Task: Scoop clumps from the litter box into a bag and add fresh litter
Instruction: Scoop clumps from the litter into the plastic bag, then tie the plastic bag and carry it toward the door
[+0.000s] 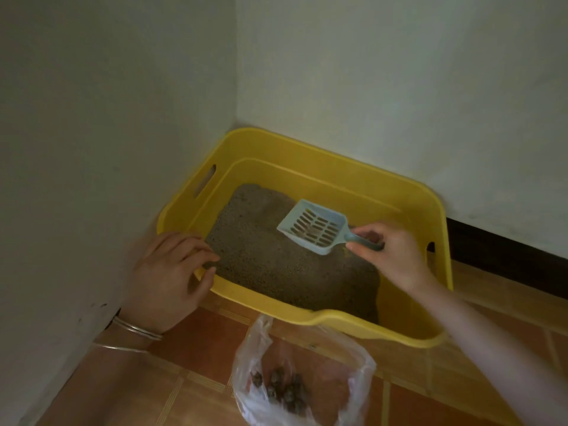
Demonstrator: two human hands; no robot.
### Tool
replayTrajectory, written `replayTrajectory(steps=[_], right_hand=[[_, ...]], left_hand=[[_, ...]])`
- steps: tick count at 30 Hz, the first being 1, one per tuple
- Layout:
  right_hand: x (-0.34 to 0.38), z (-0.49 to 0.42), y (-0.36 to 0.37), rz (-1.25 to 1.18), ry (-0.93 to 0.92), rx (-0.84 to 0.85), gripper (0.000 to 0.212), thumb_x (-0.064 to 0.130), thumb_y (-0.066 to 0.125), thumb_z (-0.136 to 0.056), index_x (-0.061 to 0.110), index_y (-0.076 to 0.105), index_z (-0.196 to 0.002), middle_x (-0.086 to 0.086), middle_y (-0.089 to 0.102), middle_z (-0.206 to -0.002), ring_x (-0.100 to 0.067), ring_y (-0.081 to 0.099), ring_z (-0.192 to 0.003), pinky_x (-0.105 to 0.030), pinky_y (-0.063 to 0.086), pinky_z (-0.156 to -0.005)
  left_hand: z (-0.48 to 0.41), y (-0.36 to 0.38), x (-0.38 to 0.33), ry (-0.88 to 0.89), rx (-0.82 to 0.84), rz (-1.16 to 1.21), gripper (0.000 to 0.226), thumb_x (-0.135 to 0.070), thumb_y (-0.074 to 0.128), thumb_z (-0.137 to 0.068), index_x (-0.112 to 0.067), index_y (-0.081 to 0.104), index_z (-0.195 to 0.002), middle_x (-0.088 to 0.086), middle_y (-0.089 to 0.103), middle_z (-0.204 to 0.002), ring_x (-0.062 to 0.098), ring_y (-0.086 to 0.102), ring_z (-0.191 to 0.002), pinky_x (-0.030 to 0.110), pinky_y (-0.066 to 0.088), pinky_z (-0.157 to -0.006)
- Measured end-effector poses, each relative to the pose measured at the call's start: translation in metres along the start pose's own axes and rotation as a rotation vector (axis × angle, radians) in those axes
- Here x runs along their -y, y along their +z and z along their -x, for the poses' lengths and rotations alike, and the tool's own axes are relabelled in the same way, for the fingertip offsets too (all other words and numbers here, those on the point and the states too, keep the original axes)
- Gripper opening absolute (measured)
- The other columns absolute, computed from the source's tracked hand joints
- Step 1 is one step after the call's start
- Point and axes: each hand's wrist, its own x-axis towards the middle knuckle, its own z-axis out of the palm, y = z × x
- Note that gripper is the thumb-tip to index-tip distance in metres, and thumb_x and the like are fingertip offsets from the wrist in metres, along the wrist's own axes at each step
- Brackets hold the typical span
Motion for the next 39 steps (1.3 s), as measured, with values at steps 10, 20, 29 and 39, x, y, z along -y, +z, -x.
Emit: replayTrajectory(steps=[10,20,29,39], right_hand=[[-0.022,0.035,0.000,0.329,0.271,0.302,0.018,0.033,0.064,-0.084,0.021,0.061,-0.097,0.005,0.063,-0.093,-0.009,0.059,-0.081,-0.026,0.050,-0.067],[-0.027,0.035,0.007,0.479,0.330,0.496,0.032,0.030,0.071,-0.079,0.020,0.060,-0.107,-0.001,0.063,-0.107,-0.018,0.061,-0.094,-0.036,0.053,-0.081],[-0.002,0.050,-0.006,0.038,0.148,0.331,0.021,0.020,0.069,-0.082,0.025,0.064,-0.102,0.012,0.065,-0.097,0.000,0.060,-0.093,-0.020,0.049,-0.083],[0.057,0.138,-0.012,-0.359,-0.173,0.125,0.025,0.025,0.069,-0.078,0.023,0.067,-0.103,0.014,0.067,-0.103,-0.004,0.062,-0.097,-0.017,0.050,-0.084]], left_hand=[[-0.001,0.006,-0.005,0.051,-0.030,-0.053,0.030,-0.030,0.049,-0.086,-0.014,0.075,-0.086,0.001,0.070,-0.090,0.027,0.062,-0.096,0.044,0.044,-0.089],[0.005,0.004,-0.017,0.087,-0.006,-0.044,0.031,-0.033,0.046,-0.085,-0.019,0.073,-0.089,-0.004,0.070,-0.095,0.023,0.059,-0.103,0.043,0.037,-0.096],[0.015,0.002,-0.040,0.117,0.035,0.015,0.031,-0.034,0.047,-0.085,-0.020,0.073,-0.093,-0.004,0.069,-0.095,0.020,0.060,-0.104,0.039,0.036,-0.096],[0.060,0.007,-0.075,0.216,0.078,0.139,0.028,-0.030,0.051,-0.082,-0.018,0.070,-0.097,-0.002,0.067,-0.100,0.016,0.054,-0.101,0.031,0.041,-0.081]])
